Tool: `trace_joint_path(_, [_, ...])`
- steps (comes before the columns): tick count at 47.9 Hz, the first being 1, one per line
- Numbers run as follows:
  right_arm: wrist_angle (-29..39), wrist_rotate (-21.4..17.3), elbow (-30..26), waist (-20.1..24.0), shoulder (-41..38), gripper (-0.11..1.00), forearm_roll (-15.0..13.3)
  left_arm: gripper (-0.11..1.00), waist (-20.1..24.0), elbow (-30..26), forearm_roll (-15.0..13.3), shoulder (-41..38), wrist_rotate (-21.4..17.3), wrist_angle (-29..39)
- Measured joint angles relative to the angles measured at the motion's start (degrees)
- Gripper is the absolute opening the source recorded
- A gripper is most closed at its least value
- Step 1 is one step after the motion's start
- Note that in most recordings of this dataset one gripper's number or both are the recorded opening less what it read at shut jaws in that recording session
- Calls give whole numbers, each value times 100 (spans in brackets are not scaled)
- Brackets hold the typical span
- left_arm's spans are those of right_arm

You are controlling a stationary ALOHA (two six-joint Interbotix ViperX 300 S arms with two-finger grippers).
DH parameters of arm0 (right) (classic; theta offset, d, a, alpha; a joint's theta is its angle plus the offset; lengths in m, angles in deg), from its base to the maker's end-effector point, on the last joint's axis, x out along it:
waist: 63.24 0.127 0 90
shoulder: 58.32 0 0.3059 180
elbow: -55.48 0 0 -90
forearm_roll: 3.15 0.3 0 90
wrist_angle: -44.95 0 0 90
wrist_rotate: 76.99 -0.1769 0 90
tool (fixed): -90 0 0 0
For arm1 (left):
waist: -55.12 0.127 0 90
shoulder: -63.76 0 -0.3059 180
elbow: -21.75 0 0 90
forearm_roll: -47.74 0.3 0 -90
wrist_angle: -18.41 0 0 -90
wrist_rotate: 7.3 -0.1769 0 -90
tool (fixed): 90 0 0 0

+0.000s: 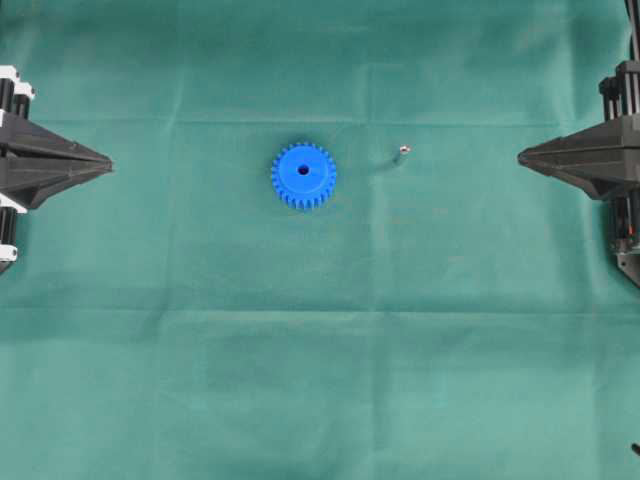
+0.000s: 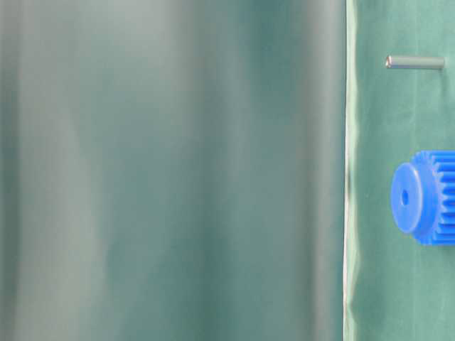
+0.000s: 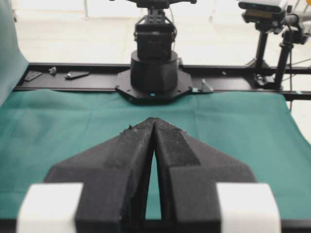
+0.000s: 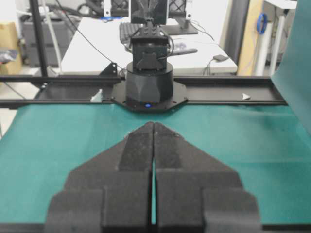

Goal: Insert the shaft placed at a random location into the center hole of the medium gear at another random location.
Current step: 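Move the right gripper left over the silver shaft, fingers open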

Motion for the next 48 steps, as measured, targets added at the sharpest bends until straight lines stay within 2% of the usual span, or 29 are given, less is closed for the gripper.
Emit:
trace_joint_path(20, [9, 0, 18, -88, -387, 1, -35, 0, -18, -44, 26, -18, 53, 79])
trace_joint_path(28, [0, 0, 53, -316, -677, 2, -35, 0, -18, -44, 26, -9, 62, 97])
trace_joint_path(31, [-18, 9, 62, -413, -800, 10, -35, 0, -9, -44, 26, -18, 53, 132])
trace_joint_path(33, [-62, 9, 70, -475, -905, 19, -44, 0, -18, -44, 26, -9, 53, 141])
trace_joint_path(37, [-167, 9, 79, -589, -1160, 42, -35, 0, -18, -44, 26, -9, 62, 158])
trace_joint_path(41, [-352, 9, 79, -694, -1512, 69, -44, 0, -18, -44, 26, -9, 62, 167])
trace_joint_path(44, [-519, 18, 88, -756, -1793, 85, -53, 0, -18, -44, 26, -9, 53, 167])
trace_joint_path(46, [-668, 18, 79, -809, -2013, 88, -53, 0, -18, -44, 26, -9, 53, 167])
trace_joint_path(48, [-817, 53, 79, -870, -2250, 84, -53, 0, -18, -44, 35, -9, 62, 167])
